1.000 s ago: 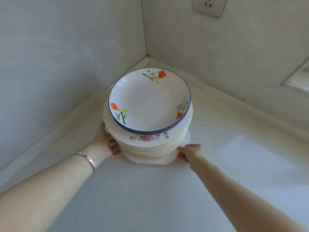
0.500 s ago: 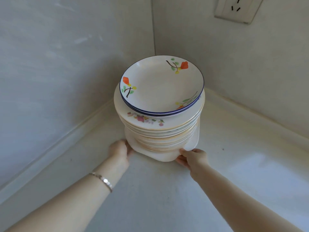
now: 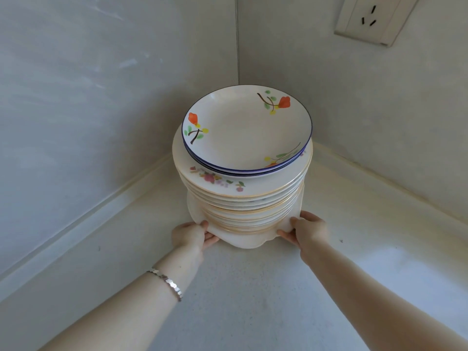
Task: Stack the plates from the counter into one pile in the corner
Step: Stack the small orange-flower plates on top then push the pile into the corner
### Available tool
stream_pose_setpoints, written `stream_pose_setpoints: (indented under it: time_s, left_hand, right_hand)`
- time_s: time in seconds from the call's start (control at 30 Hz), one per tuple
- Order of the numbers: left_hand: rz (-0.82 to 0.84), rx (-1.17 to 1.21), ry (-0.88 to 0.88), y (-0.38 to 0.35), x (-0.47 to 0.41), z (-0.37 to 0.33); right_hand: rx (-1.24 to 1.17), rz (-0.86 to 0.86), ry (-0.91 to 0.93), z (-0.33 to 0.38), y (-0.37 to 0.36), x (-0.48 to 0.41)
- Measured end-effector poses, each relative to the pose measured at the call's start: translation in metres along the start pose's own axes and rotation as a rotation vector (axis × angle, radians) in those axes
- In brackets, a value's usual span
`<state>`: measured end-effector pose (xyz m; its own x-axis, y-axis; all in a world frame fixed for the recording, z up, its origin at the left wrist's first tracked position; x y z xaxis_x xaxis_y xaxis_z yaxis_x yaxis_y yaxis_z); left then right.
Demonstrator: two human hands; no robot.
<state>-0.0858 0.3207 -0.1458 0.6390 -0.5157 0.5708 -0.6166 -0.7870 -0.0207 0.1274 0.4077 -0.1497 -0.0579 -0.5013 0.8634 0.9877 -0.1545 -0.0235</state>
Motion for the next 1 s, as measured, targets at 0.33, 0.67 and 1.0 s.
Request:
stream_pose_setpoints:
  time_s: [0.33, 0.67, 1.0]
  left_hand:
    - [0.059, -0.02, -0.045, -0.027, -0.05, -0.039]
    - [0.046, -0.067, -0.078, -0.041, -0.066, -0.043]
    - [0.038, -0.062, -0.068, -0.037, -0.062, -0.048]
  right_hand:
    - [-0.051, 0.034, 0.023, 0.025, -0.036, -0.016]
    - [-0.054, 0.005, 0.041, 0.049, -0.038, -0.033]
    - [0.086, 0.044, 0.071, 0.051, -0.036, -0.032]
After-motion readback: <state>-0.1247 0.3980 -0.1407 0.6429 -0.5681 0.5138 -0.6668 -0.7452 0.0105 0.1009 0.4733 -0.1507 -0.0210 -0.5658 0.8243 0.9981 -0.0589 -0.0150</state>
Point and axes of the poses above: each hand's wrist, its own x-axis away from the middle knuckle, its own y-axis out of the back of the hand, z = x × y, the point moved 6 cm from there along -x, towards the middle knuckle, and after that the axes turned 13 degrees about -y, right-handed, at the moved point
